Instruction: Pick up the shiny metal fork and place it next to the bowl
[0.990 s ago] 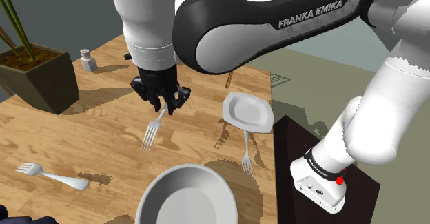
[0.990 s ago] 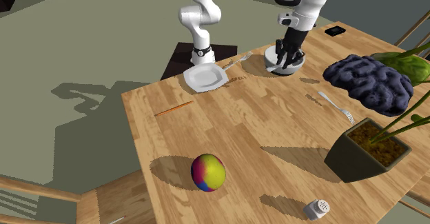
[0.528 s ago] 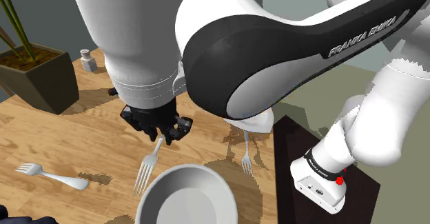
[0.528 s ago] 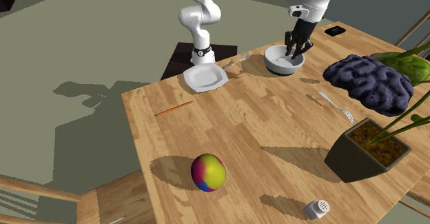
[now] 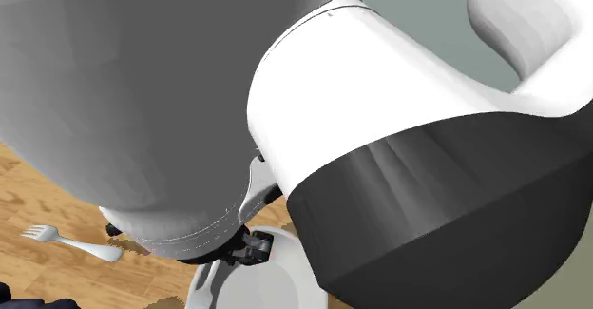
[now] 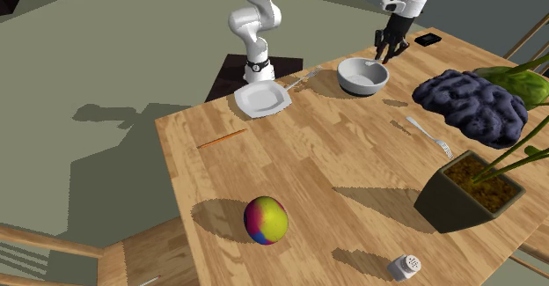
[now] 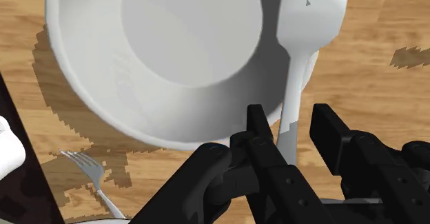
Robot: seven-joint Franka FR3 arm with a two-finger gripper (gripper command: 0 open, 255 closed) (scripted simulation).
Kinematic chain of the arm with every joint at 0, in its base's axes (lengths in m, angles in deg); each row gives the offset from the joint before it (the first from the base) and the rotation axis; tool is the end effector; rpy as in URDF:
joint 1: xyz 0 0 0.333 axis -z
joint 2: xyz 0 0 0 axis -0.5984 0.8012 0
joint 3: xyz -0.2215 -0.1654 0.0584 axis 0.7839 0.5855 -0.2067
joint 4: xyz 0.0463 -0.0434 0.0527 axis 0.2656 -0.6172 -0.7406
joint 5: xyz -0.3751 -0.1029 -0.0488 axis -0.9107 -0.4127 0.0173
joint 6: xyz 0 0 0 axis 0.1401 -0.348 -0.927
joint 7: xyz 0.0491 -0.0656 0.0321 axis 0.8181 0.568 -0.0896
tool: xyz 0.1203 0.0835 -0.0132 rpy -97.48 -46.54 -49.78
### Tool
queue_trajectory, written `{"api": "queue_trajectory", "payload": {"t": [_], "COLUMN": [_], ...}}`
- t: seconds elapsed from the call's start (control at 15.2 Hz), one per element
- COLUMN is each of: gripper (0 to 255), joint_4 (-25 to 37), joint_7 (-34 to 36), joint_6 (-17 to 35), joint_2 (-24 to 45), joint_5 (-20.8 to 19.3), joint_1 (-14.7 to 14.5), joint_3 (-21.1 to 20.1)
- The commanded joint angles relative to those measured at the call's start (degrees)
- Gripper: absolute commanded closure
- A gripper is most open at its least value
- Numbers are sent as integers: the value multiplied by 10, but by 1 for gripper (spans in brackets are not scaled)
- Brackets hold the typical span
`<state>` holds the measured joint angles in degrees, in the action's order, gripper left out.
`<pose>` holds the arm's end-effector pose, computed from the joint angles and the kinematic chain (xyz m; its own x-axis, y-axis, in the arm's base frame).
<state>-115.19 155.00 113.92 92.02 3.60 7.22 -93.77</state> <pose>0.2155 0.5550 0.3940 0.6176 -0.7730 0.1452 -0.7822 -0.6229 0.0114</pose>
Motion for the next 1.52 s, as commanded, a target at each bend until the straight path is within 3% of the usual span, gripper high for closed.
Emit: {"api": "queue_trajectory", "payload": {"t": [0.0, 0.46, 0.86, 1.25, 1.32, 1.39, 1.45], "gripper": [255, 255, 255, 255, 255, 255, 255], "joint_4": [20, 107, 222, 402, 446, 533, 516], "joint_7": [33, 133, 204, 248, 251, 249, 252], "joint_6": [-10, -56, -108, -184, -201, -235, -224], "joint_2": [20, 97, 180, 287, 310, 353, 349], "joint_5": [-12, -54, -95, -139, -148, -162, -160], "joint_1": [-26, -130, -240, -379, -408, -459, -453], "joint_3": [-7, -16, -8, 16, 22, 35, 35]}}
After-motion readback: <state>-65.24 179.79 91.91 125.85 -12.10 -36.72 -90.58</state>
